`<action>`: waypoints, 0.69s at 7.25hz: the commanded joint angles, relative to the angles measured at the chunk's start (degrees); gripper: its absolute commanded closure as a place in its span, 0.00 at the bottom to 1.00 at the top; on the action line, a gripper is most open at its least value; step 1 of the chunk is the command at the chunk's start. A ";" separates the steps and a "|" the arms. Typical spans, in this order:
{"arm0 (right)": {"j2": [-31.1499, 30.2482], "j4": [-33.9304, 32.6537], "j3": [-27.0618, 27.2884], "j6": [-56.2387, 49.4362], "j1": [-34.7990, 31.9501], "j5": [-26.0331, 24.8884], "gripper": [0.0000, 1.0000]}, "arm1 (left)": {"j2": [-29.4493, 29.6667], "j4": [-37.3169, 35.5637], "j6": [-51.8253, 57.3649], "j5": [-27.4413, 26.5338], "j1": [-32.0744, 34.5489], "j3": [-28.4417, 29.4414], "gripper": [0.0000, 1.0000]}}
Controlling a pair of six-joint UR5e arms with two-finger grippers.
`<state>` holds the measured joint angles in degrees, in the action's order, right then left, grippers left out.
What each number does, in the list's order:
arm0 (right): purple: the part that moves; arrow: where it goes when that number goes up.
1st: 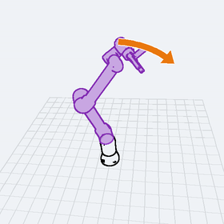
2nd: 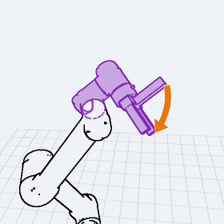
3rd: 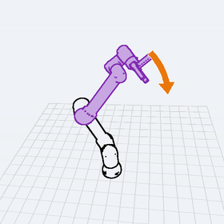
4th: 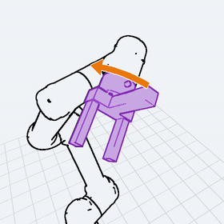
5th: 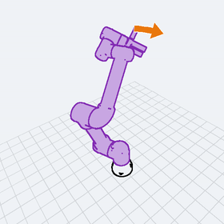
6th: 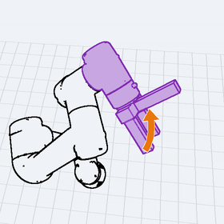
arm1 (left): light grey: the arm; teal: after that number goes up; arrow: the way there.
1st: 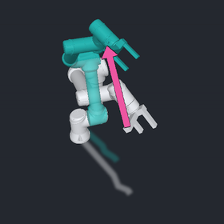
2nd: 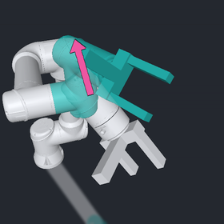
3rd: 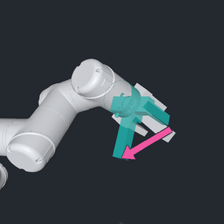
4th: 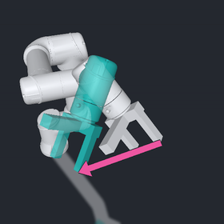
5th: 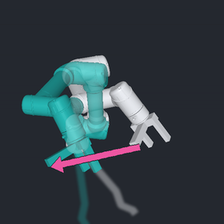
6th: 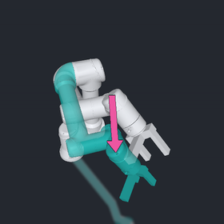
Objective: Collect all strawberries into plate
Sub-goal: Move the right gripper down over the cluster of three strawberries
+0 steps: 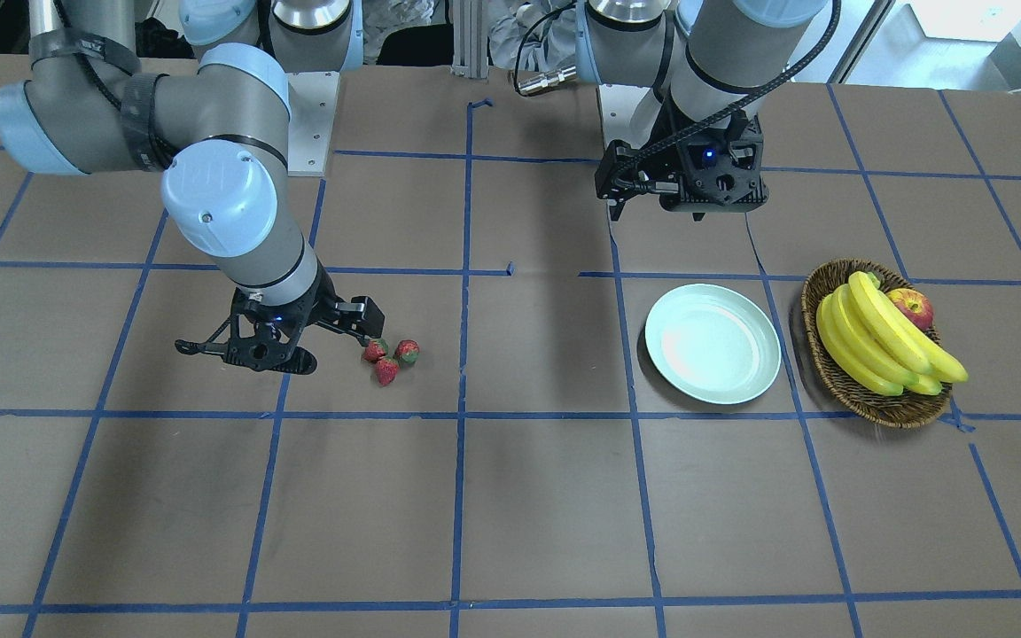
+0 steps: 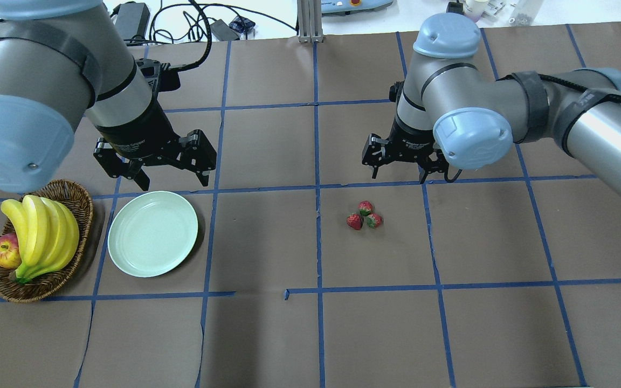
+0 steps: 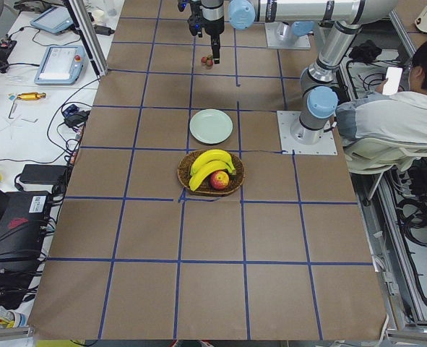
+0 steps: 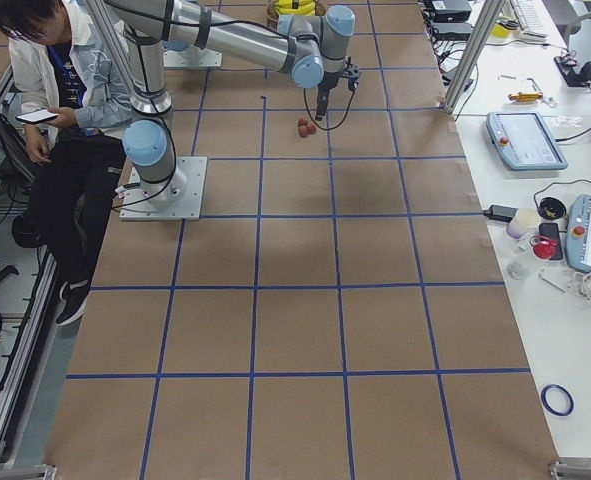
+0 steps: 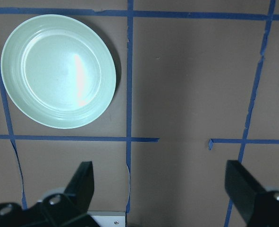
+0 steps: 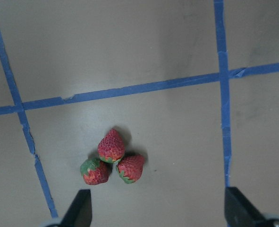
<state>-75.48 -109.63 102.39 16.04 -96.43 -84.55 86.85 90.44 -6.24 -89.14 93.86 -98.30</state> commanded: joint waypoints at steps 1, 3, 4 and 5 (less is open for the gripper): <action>3.22 -1.72 0.96 2.51 -0.16 1.67 0.00 | -0.01 0.00 0.00 0.02 0.00 -0.05 0.00; 5.16 -3.99 1.05 7.39 -0.25 1.67 0.00 | 0.08 0.00 0.00 0.02 0.00 -0.14 0.00; 6.21 -5.58 1.23 9.08 -1.29 1.67 0.00 | 0.08 0.00 0.00 0.02 0.00 -0.14 0.00; 7.53 -7.59 1.23 9.19 -1.48 1.67 0.01 | 0.08 0.09 0.00 0.02 0.00 -0.14 0.00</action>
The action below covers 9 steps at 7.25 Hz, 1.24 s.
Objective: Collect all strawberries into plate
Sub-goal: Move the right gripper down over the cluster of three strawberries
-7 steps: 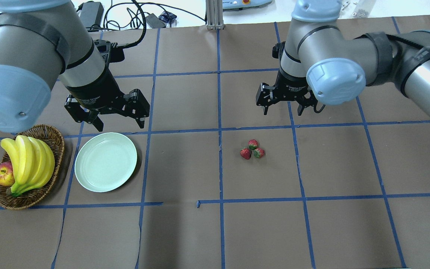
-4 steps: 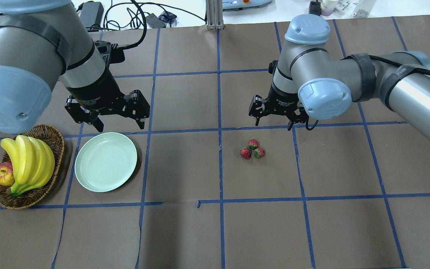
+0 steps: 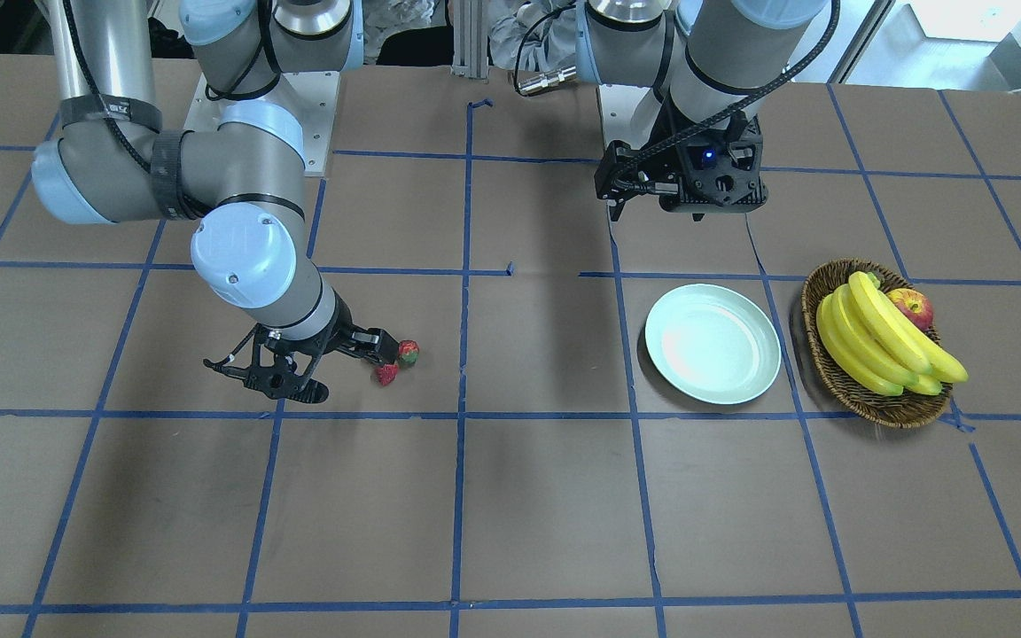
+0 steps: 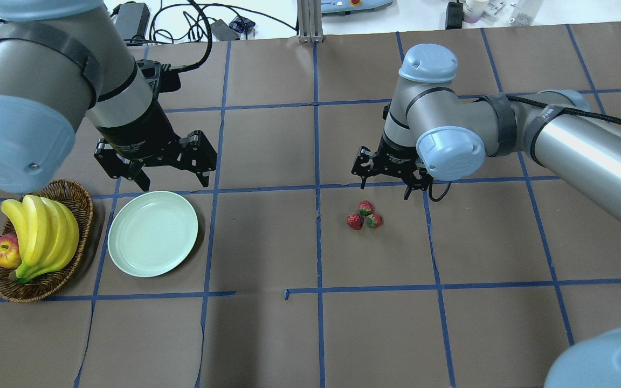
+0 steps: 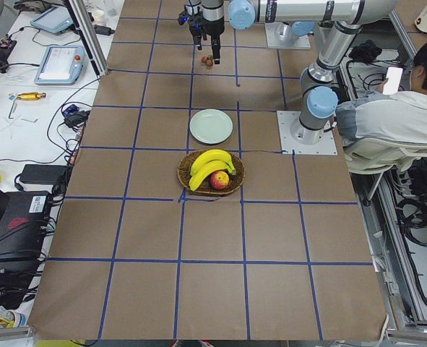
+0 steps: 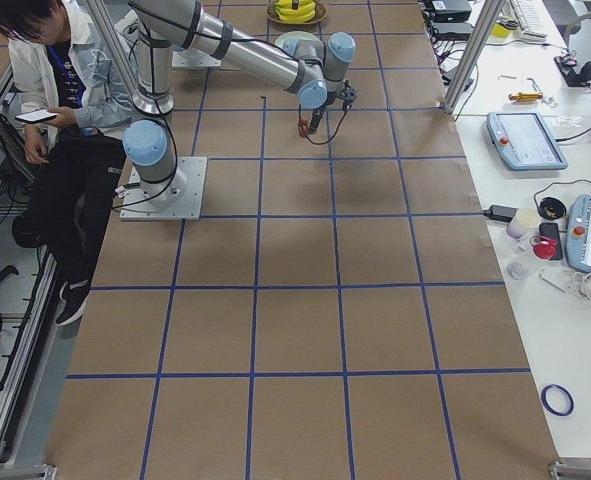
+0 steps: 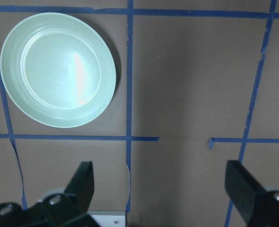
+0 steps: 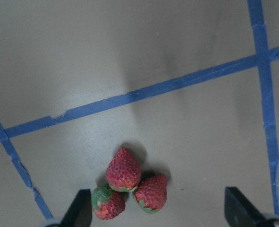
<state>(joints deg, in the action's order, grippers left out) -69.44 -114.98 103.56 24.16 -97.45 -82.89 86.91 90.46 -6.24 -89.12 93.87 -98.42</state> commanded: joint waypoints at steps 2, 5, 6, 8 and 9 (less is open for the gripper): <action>3.95 -4.98 0.07 0.98 -0.46 1.06 0.06 | 0.01 0.07 0.00 0.00 0.00 -0.01 0.00; 4.75 -4.99 0.77 3.09 -1.43 2.54 0.08 | 0.01 -0.02 0.00 0.00 0.09 -0.89 0.00; 5.62 -4.99 0.77 3.09 -1.52 2.64 0.08 | 0.01 -0.02 0.00 0.00 0.09 -0.89 0.00; 6.16 -4.99 0.77 2.12 -1.52 2.64 0.20 | 0.01 -0.02 0.00 0.00 0.09 -0.98 0.00; 6.16 -4.82 0.86 2.12 -1.52 2.64 0.33 | 0.01 -0.02 0.00 0.00 0.09 -0.98 0.00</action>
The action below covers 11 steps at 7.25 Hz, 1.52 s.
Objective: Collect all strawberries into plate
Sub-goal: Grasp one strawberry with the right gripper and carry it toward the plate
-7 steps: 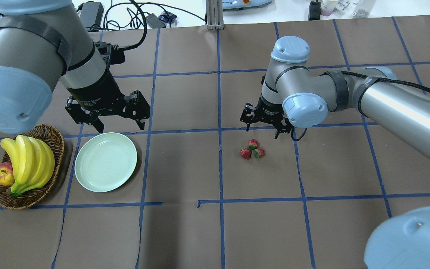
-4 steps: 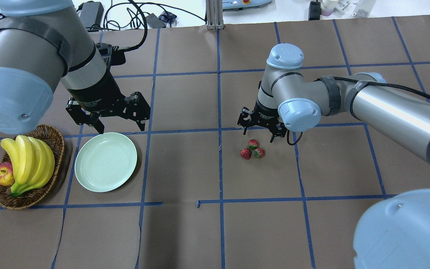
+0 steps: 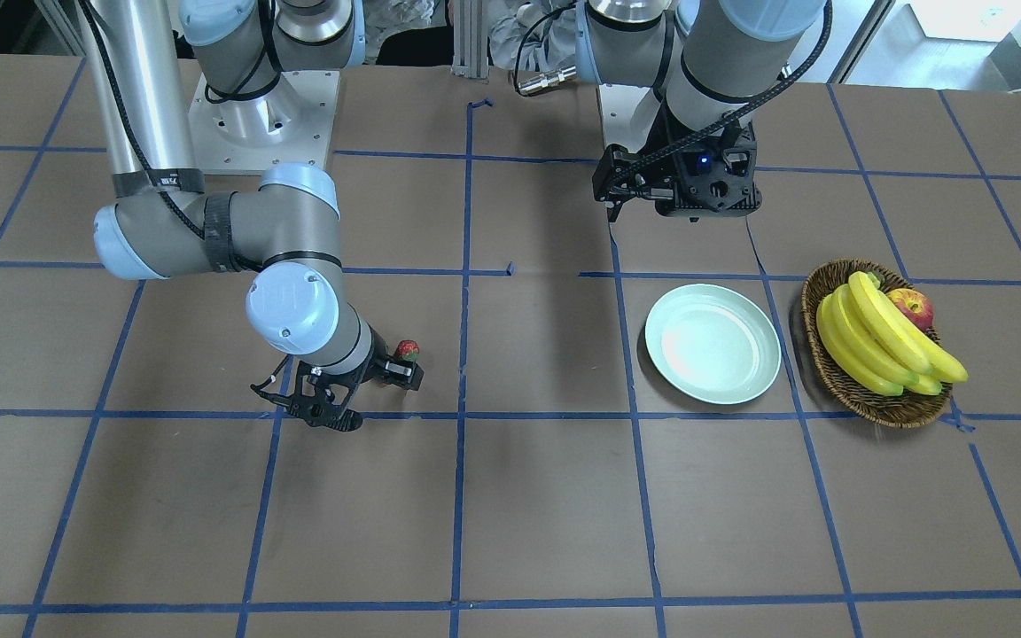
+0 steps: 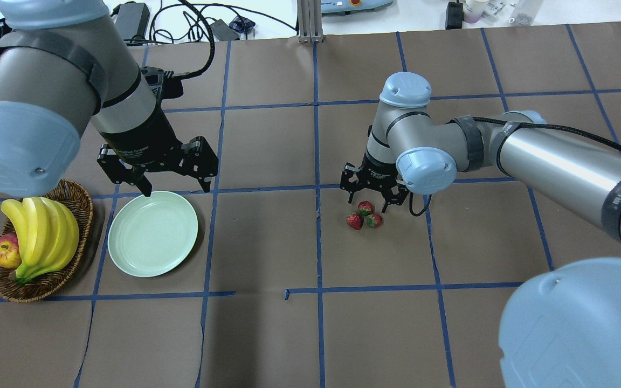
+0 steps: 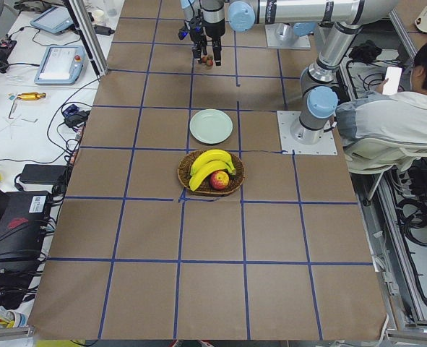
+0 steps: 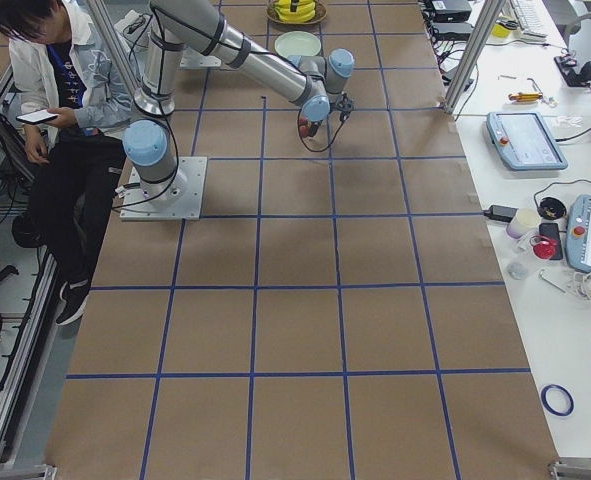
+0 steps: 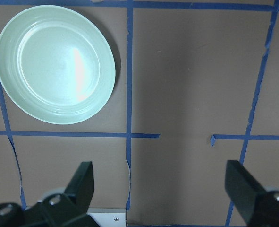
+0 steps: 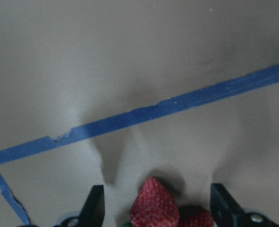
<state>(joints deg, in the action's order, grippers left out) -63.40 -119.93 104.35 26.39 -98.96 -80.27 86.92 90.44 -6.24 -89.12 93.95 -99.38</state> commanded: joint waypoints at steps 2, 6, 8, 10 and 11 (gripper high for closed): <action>0.12 1.01 0.06 -0.55 -0.01 0.02 0.86 | 0.00 0.00 0.00 0.00 0.00 -0.02 0.00; -1.11 0.41 -2.73 -0.37 0.17 -0.07 1.00 | 0.00 0.00 0.00 0.00 0.00 -0.02 0.00; -1.73 5.46 -10.97 -0.02 -0.36 -0.07 1.00 | -0.09 -0.09 0.00 -0.09 0.00 0.06 0.00; -1.64 4.89 -12.15 1.99 -5.51 0.37 1.00 | -0.18 -0.09 0.09 -0.26 0.00 0.15 0.00; -1.29 3.84 -12.24 4.44 -7.37 2.37 1.00 | -0.26 -0.35 0.09 -0.44 0.00 0.24 0.00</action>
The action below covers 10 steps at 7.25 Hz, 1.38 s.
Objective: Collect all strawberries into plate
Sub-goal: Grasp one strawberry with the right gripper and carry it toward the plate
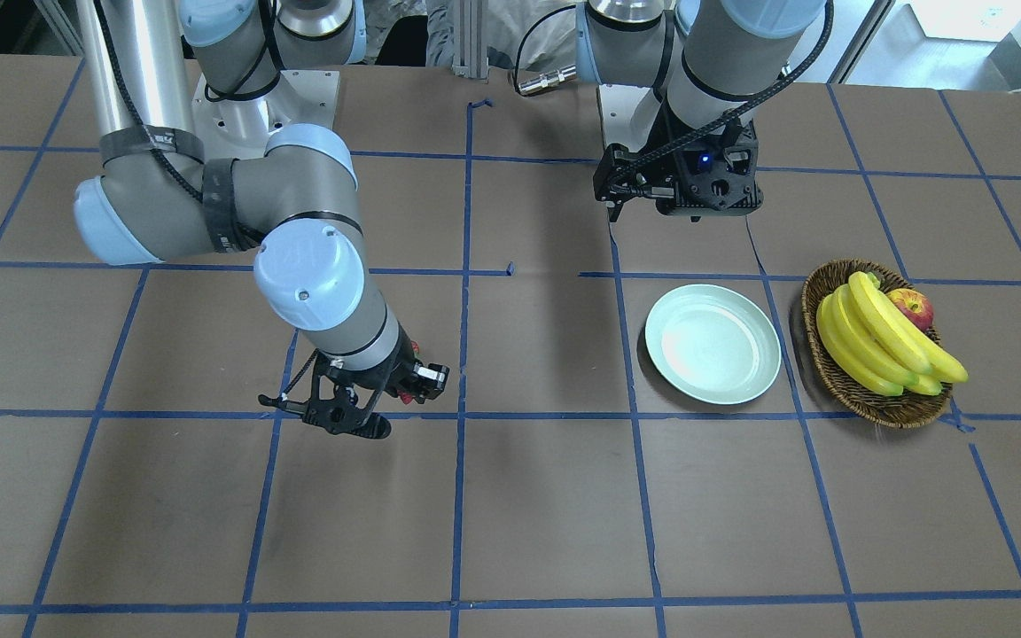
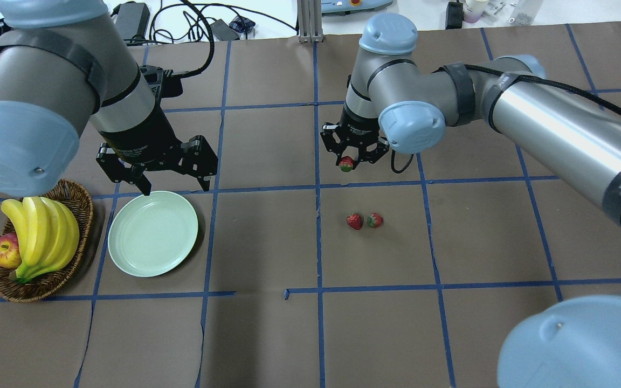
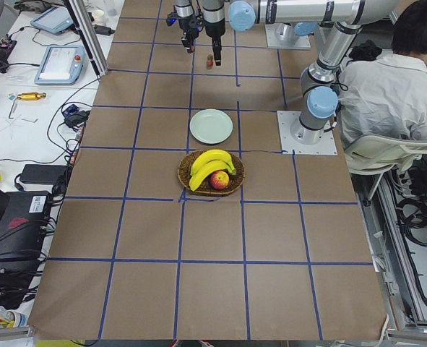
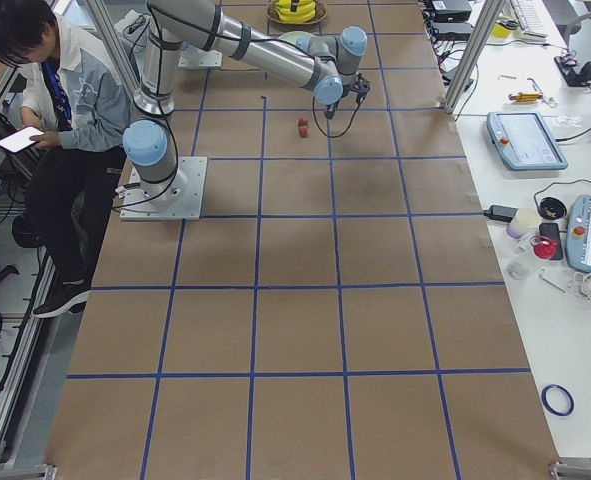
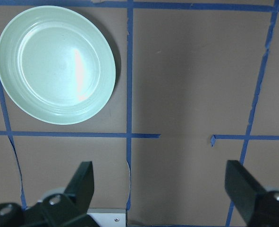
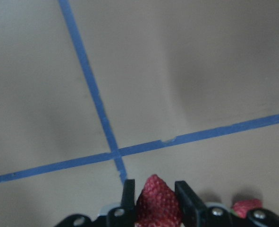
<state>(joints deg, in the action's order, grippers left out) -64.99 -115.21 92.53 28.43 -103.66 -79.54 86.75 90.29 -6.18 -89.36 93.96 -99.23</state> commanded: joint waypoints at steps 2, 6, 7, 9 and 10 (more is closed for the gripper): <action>3.62 -6.04 -0.33 4.78 -6.80 1.93 1.00 | -0.09 -0.73 -0.15 -0.11 0.00 0.09 0.00; 7.59 -9.23 -0.16 5.85 -11.03 5.08 1.00 | -0.44 -0.73 0.64 -0.28 -0.09 0.44 0.00; 8.12 -9.24 0.11 5.68 -11.13 6.75 1.00 | -0.44 -0.73 0.56 -0.28 -0.09 0.44 0.00; 8.47 -9.15 0.46 5.59 -11.13 6.76 0.87 | -0.44 -0.73 0.29 -0.28 -0.09 0.35 0.00; 8.47 -9.15 0.90 5.50 -11.13 6.76 0.69 | -0.44 -0.73 0.21 -0.28 -0.09 0.26 0.00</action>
<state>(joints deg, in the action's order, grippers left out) -56.61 -124.37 92.99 34.03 -114.76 -72.86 86.31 89.56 -5.84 -89.65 93.87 -98.87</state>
